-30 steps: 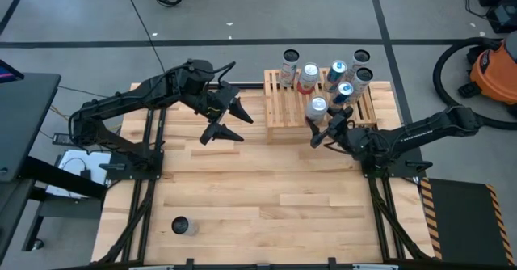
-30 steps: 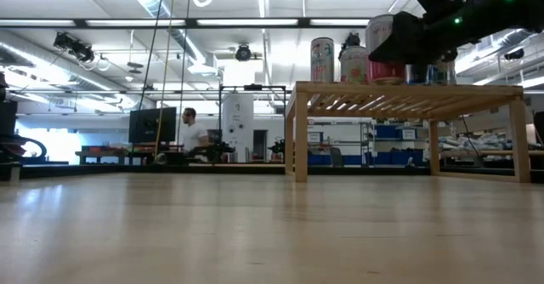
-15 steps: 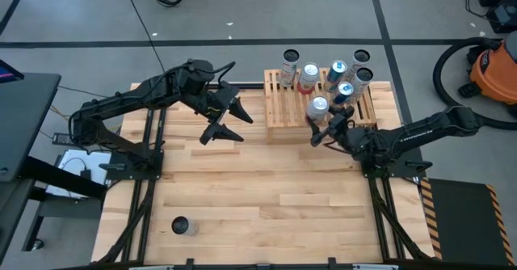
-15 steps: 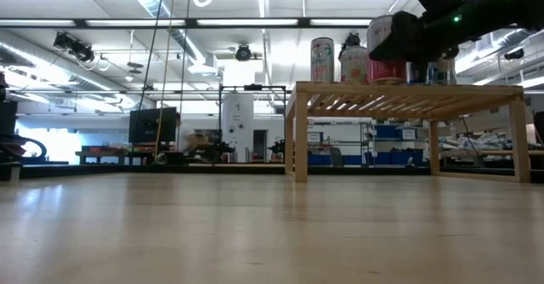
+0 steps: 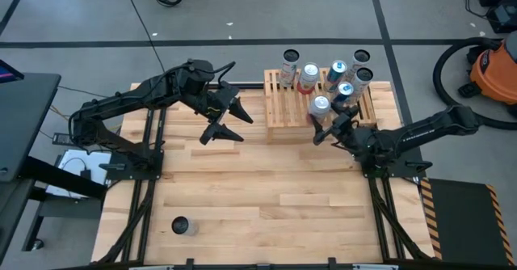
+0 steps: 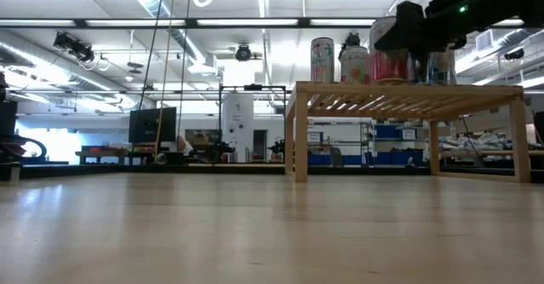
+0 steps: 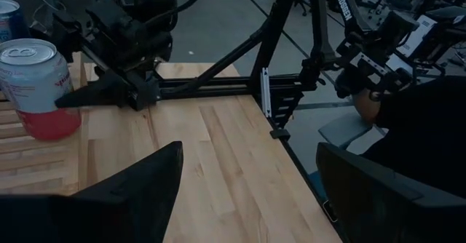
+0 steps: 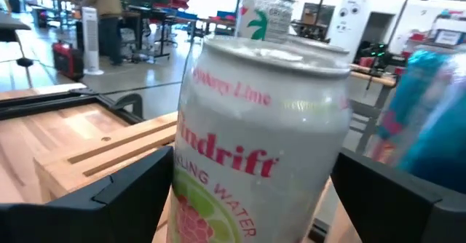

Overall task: Place canned beverage on shelf
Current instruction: Put the pink-white soda can on the shelf aligned with the other pink-white soda can

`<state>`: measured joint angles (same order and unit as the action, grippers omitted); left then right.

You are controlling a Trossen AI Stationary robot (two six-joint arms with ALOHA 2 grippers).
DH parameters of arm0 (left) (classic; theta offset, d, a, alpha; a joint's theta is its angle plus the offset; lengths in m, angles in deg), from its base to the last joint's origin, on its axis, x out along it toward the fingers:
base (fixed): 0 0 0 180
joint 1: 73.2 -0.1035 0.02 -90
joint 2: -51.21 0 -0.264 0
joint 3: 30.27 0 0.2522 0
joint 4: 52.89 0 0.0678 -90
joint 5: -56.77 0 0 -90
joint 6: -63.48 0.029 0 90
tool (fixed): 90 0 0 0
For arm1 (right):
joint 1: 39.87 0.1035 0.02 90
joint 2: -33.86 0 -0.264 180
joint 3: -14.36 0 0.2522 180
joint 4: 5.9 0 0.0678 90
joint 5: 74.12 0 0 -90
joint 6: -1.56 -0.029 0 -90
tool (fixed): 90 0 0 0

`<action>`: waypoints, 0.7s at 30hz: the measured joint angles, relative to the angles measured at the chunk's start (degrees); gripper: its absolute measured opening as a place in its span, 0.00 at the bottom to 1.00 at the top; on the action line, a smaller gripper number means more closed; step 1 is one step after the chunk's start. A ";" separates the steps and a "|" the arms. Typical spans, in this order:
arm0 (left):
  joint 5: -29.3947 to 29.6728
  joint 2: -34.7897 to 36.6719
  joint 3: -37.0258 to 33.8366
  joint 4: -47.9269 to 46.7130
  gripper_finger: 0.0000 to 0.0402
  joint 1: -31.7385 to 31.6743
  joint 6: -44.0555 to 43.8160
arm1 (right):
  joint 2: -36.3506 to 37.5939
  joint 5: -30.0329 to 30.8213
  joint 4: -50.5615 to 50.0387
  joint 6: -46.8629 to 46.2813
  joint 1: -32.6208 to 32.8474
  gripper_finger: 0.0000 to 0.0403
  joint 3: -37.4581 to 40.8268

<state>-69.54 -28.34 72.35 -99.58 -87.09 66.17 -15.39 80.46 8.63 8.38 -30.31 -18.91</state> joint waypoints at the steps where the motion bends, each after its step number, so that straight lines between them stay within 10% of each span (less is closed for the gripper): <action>1: 0.01 0.00 0.00 0.00 0.79 0.00 0.01 | 0.48 1.05 -0.02 0.33 0.63 0.92 0.00; 21: -0.01 0.00 0.00 0.00 0.79 0.00 -0.47 | 6.67 7.26 0.77 3.66 11.06 0.92 0.00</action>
<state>-69.54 -28.34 72.36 -99.58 -87.09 65.70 -8.72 87.72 9.40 12.04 -19.25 -18.91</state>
